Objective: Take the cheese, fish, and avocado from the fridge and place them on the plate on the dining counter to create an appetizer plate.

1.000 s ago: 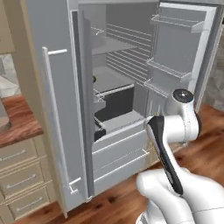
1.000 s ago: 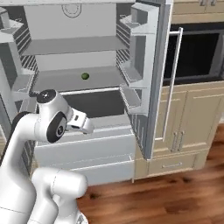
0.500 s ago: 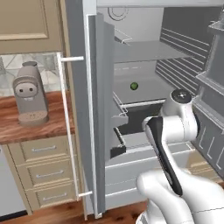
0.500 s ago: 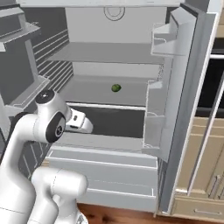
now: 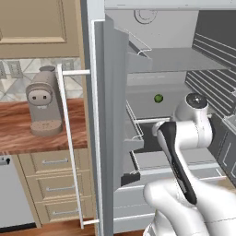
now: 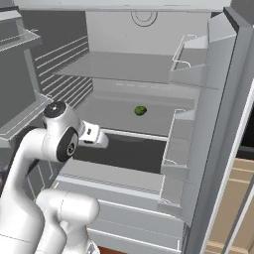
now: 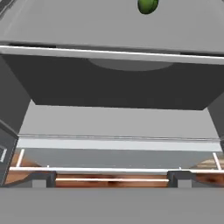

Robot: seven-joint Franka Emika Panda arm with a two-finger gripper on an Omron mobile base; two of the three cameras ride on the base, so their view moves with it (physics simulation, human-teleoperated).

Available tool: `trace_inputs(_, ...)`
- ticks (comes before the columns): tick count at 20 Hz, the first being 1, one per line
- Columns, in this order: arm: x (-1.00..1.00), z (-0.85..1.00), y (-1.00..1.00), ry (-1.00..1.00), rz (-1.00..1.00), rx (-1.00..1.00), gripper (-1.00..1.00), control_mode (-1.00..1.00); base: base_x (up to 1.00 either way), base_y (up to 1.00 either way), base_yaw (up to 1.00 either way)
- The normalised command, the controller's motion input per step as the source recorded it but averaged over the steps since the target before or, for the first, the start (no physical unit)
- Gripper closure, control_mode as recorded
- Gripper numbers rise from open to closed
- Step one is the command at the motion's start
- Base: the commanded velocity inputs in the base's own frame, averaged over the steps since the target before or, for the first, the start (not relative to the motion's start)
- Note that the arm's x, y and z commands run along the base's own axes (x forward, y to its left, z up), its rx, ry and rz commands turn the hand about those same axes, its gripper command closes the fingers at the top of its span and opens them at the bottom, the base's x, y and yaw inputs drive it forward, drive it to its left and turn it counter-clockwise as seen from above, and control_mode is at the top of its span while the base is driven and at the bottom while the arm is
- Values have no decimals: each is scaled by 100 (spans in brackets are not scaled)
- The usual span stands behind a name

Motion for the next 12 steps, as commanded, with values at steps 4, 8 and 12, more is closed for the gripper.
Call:
trace_inputs(4, 7, 23, -44, -17, 2, 0, -100, -100, 0, 0, 0)
trace_inputs(8, 59, 21, -26, -6, 0, 0, -100, -100, 0, 0, 0)
trace_inputs(12, 86, 23, -11, -1, 0, 0, -100, -100, 0, 0, 0)
